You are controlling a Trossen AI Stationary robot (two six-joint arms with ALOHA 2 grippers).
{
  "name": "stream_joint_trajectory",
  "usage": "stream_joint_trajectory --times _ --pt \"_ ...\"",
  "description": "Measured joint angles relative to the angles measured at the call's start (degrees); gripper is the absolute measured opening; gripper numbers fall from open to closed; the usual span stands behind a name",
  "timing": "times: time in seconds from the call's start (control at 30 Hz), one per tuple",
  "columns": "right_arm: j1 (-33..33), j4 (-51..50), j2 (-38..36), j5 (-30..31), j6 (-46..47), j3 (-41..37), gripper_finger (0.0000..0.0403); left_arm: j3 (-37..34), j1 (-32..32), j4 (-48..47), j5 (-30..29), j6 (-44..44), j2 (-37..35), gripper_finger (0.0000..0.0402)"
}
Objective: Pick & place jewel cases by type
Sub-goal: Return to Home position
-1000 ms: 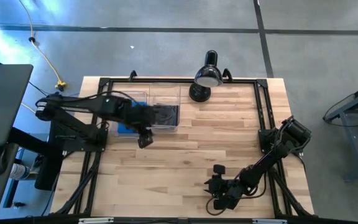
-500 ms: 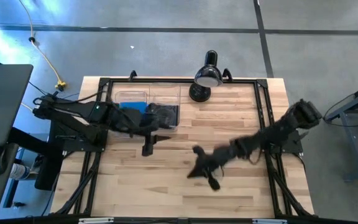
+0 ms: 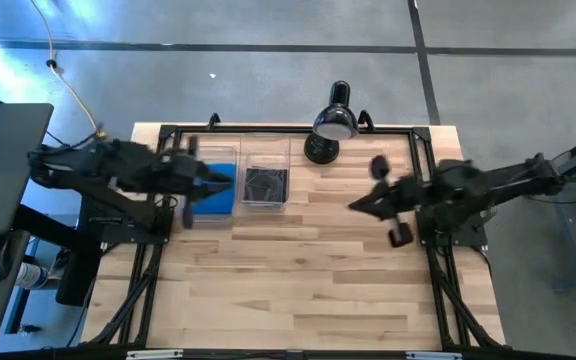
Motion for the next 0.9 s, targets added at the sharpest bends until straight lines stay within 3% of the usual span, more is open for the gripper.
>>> stream_joint_trajectory --times 0.23,0.4,0.53,0.67,0.9 --pt "6.2 -15.2 -13.9 14.1 -0.3 -0.1 0.0001 -7.1 -6.8 -3.5 -12.7 -3.9 -12.6 0.0025" --pt "10.1 -17.6 -19.3 19.4 -0.9 -0.1 0.0001 -15.9 -9.9 -0.6 -15.3 -3.8 -22.4 0.0019" --pt "11.4 -15.7 -22.2 16.6 -1.4 -1.5 0.0001 -24.5 -9.7 6.4 -6.7 0.0 -31.0 0.0018" --pt "11.4 -10.7 -26.2 10.3 -2.4 -8.4 0.0 -33.2 -9.8 14.2 1.8 3.2 -39.2 0.0018" --pt "10.5 6.0 -39.8 8.9 -3.6 -24.2 0.0 -41.8 -9.8 19.2 3.7 4.4 -49.1 0.0018"
